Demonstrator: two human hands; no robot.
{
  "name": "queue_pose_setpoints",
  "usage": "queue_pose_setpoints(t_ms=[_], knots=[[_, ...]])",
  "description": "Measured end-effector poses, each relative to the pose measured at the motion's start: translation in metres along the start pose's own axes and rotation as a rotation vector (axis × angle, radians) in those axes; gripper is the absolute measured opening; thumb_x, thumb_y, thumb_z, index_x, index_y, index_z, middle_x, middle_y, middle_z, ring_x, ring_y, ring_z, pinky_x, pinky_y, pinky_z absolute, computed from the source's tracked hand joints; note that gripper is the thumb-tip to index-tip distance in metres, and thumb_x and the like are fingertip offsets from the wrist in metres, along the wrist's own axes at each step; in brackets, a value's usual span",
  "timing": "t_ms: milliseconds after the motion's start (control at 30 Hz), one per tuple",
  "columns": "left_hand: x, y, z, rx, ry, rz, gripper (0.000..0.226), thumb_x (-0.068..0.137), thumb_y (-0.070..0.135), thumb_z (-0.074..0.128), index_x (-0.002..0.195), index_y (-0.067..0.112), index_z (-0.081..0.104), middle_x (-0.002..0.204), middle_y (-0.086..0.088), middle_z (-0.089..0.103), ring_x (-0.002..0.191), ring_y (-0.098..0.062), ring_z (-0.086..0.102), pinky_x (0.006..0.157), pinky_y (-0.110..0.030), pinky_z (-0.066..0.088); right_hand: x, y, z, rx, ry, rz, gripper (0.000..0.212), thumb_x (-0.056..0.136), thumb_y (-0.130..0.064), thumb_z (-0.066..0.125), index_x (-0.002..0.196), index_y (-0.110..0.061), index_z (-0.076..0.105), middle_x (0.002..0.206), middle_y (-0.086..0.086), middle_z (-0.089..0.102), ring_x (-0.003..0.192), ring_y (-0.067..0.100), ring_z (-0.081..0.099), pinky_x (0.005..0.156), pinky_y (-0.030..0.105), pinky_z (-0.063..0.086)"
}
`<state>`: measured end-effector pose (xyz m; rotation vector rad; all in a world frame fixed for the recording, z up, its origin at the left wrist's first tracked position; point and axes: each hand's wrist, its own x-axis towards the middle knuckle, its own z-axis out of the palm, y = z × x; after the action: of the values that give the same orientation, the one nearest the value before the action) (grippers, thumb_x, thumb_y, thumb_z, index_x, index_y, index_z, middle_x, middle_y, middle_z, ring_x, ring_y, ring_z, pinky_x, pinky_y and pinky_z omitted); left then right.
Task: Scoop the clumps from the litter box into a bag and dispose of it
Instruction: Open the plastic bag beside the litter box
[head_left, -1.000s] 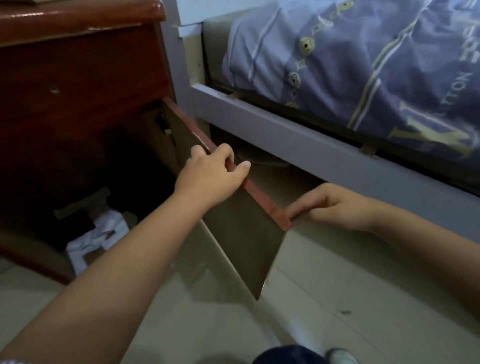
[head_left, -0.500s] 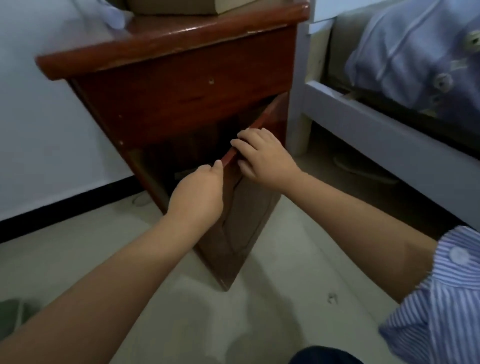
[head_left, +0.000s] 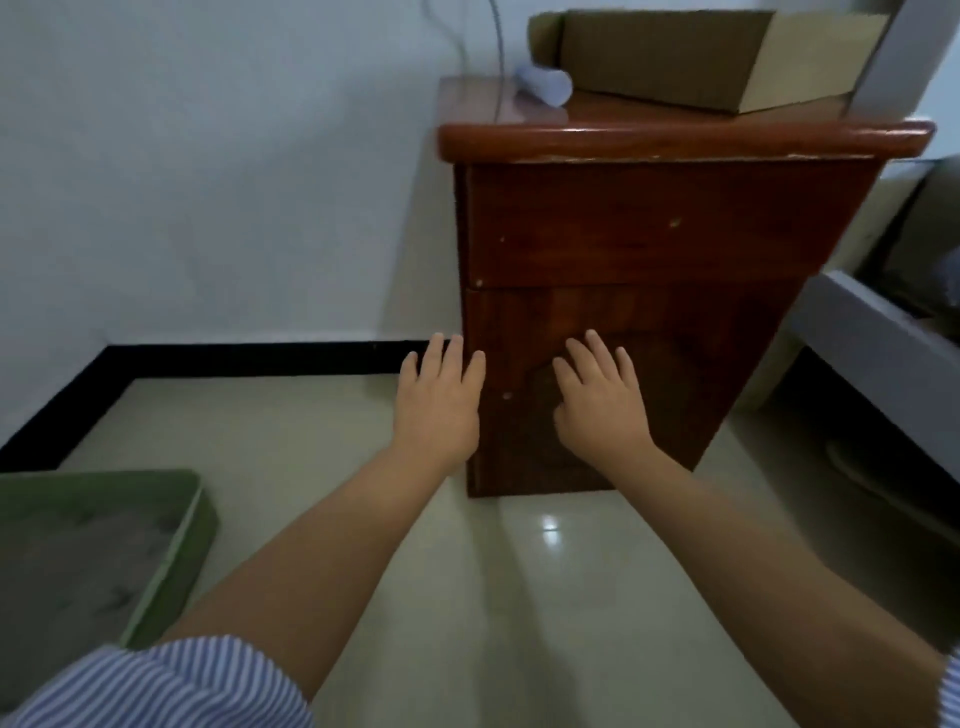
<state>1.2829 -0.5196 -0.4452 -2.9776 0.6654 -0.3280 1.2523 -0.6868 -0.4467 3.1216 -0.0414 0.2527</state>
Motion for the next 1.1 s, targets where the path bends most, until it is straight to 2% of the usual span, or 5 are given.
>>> queue_pose_setpoints(t_ms=[133, 333, 433, 933, 1100], knots=[[-0.043, -0.089, 0.014, 0.045, -0.081, -0.171, 0.052, 0.092, 0.022, 0.041, 0.142, 0.01, 0.029, 0.151, -0.012, 0.025, 0.142, -0.028, 0.018, 0.11, -0.042, 0.023, 0.018, -0.098, 0.004, 0.058, -0.037, -0.163, 0.055, 0.093, -0.019, 0.039, 0.146, -0.014, 0.024, 0.157, 0.005, 0.013, 0.146, 0.023, -0.002, 0.118, 0.043, 0.0], [-0.148, -0.242, -0.004, -0.027, -0.091, -0.463, 0.03, 0.074, 0.025, 0.039, 0.076, 0.01, 0.065, 0.088, -0.01, 0.067, 0.084, -0.029, 0.062, 0.071, -0.035, 0.048, 0.026, -0.28, -0.024, 0.164, -0.052, -0.411, 0.05, 0.091, -0.018, 0.042, 0.14, -0.01, 0.034, 0.15, 0.01, 0.028, 0.144, 0.027, 0.012, 0.117, 0.043, 0.01], [-0.209, -0.296, -0.003, -0.066, -0.175, -0.657, 0.03, 0.09, 0.024, 0.037, 0.102, 0.01, 0.061, 0.119, -0.011, 0.057, 0.115, -0.029, 0.048, 0.092, -0.038, 0.037, 0.021, -0.359, -0.033, 0.164, -0.091, -0.527, 0.046, 0.09, -0.021, 0.042, 0.135, -0.012, 0.037, 0.14, 0.008, 0.039, 0.135, 0.028, 0.028, 0.111, 0.038, 0.021], [-0.376, -0.313, 0.139, -0.353, -0.778, -1.174, 0.046, 0.096, 0.044, 0.037, 0.131, 0.014, 0.044, 0.135, -0.01, 0.045, 0.124, -0.027, 0.042, 0.098, -0.037, 0.036, -0.051, -0.52, 0.14, 0.046, -0.649, -1.323, 0.014, 0.074, -0.008, 0.056, 0.082, 0.002, 0.062, 0.085, 0.021, 0.06, 0.078, 0.036, 0.064, 0.058, 0.034, 0.051], [-0.409, -0.272, 0.166, -0.87, -0.928, -1.096, 0.069, 0.084, 0.051, 0.059, 0.14, 0.019, 0.036, 0.143, -0.005, 0.043, 0.128, -0.023, 0.043, 0.103, -0.032, 0.035, -0.097, -0.528, 0.204, -0.284, -0.995, -1.469, 0.029, 0.09, -0.019, 0.046, 0.113, -0.005, 0.057, 0.122, 0.016, 0.056, 0.112, 0.03, 0.054, 0.088, 0.033, 0.045]])
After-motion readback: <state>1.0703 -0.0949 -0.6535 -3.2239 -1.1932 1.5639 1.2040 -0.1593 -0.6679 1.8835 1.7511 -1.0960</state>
